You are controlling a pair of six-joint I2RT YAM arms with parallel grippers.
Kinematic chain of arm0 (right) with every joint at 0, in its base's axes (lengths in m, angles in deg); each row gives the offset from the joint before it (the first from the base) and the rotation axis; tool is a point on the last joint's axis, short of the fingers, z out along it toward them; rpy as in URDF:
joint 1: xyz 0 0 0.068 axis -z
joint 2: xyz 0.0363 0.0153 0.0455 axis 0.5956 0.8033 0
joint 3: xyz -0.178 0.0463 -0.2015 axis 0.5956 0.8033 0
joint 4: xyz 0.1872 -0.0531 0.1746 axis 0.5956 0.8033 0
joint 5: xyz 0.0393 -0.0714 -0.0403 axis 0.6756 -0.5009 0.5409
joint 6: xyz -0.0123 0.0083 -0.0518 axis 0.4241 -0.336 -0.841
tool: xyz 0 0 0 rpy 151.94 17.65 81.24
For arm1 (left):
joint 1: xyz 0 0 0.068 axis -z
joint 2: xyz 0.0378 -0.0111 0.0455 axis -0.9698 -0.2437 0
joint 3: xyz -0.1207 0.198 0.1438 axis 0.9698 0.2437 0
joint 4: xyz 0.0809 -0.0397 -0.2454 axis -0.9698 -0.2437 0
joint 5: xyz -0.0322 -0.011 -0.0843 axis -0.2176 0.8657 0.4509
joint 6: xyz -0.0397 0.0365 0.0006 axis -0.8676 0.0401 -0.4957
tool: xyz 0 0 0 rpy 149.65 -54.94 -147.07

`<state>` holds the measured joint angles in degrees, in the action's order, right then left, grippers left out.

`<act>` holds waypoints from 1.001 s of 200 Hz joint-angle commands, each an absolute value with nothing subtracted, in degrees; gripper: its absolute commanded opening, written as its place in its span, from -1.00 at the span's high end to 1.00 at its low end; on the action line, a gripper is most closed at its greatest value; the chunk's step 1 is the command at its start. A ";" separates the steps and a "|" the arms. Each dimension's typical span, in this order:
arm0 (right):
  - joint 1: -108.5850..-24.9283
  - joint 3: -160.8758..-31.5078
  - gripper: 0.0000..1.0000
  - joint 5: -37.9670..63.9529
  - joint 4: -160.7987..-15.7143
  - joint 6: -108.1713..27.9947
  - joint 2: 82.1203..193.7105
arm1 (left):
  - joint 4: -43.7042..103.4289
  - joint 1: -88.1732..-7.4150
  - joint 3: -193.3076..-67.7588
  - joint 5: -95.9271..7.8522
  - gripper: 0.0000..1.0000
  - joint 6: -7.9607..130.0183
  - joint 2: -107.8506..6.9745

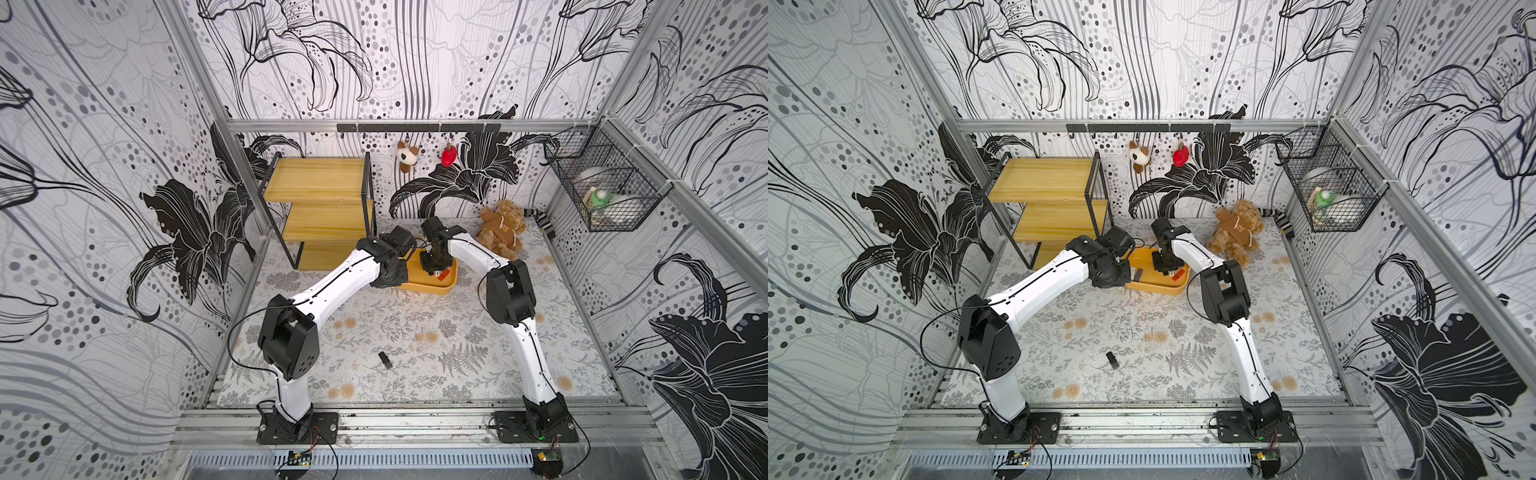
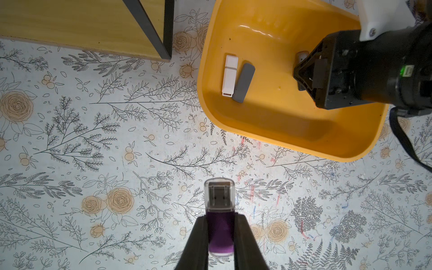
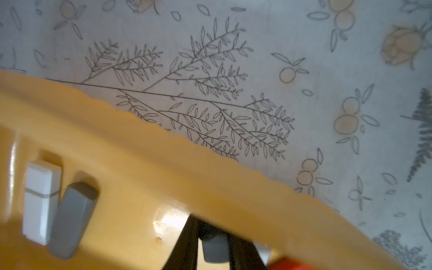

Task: Put the usb flash drive into the storage box
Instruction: Place the USB flash in the storage box.

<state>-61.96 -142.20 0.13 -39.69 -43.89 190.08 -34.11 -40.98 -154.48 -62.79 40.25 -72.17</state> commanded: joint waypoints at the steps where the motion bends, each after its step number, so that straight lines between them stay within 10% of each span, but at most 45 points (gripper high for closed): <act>1: -61.95 -143.41 0.68 -0.99 -38.44 -45.21 191.73 | -33.07 -41.22 -154.88 -62.59 1.00 41.09 -71.95; 53: -61.95 -143.60 0.21 0.16 -38.48 -45.19 189.92 | -33.03 -41.18 -155.54 -62.59 1.00 41.40 -72.46; 200: -55.66 -112.88 0.07 -6.76 -43.41 -37.24 152.33 | -25.75 -41.52 -173.98 -59.33 1.00 47.35 -92.50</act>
<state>-56.13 -120.84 -5.71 -43.76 -39.85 154.74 -29.89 -41.04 -171.25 -61.22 44.91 -88.85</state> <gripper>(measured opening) 0.465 0.188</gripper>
